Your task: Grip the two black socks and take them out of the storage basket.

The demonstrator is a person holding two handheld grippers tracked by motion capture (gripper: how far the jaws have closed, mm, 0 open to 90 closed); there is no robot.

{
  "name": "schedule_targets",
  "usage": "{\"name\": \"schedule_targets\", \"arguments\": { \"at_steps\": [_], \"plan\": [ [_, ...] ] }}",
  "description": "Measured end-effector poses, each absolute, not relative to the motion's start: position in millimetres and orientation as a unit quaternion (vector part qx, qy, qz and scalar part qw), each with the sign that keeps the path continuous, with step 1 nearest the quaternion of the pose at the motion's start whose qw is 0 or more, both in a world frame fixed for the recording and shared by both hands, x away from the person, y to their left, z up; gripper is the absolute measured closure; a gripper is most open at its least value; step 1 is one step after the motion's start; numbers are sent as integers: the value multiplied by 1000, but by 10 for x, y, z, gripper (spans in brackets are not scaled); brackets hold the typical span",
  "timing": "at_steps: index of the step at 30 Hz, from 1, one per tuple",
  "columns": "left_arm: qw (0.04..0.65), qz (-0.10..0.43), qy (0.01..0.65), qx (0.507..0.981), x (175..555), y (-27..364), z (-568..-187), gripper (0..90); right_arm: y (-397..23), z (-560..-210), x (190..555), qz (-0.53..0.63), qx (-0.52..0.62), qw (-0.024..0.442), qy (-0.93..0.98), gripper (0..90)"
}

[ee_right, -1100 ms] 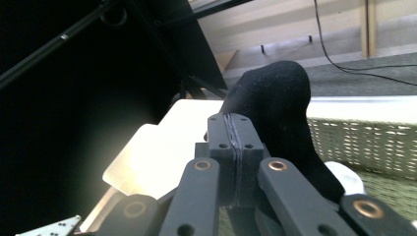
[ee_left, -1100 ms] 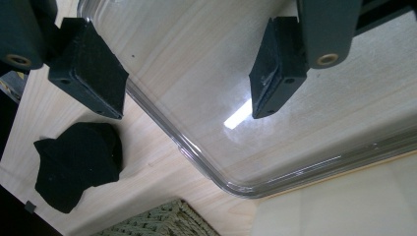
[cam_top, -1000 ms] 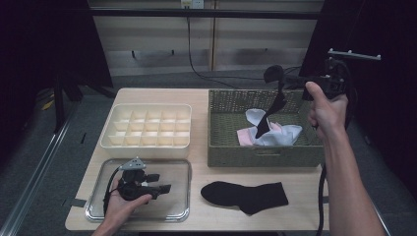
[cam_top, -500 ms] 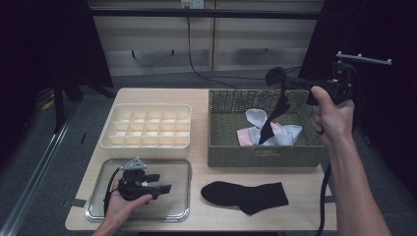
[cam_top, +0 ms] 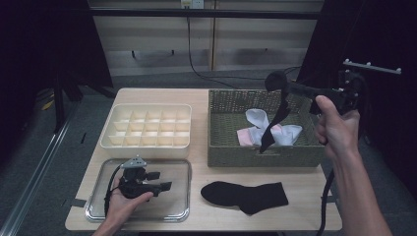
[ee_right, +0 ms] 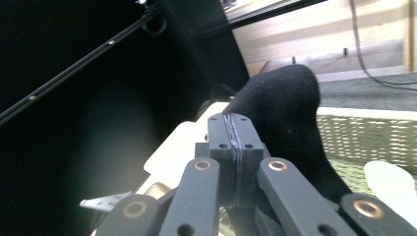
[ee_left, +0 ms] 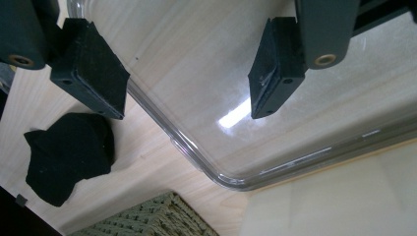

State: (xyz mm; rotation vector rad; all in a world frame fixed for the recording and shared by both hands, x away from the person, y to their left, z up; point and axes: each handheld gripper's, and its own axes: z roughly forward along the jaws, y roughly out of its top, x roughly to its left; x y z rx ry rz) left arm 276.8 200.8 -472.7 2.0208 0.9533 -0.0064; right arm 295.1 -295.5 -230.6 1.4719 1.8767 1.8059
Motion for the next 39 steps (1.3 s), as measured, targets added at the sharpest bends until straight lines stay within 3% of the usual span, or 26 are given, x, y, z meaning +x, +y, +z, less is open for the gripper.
{"name": "schedule_targets", "arguments": {
  "at_steps": [23,34,37,39],
  "plan": [
    [441,-1,383,812,2736,1996,-4721,318,-2933,-2645,2475,617,462,58,635,888],
    [444,-1,376,813,2706,1943,-4688,323,-2876,-3015,2285,608,462,29,645,888],
    [447,-4,370,814,2703,1898,-4644,331,-2830,-3113,2251,601,464,23,651,888],
    [451,-15,347,822,2691,1855,-4576,384,-2803,-3182,2237,599,463,18,653,888]
  ]
}}
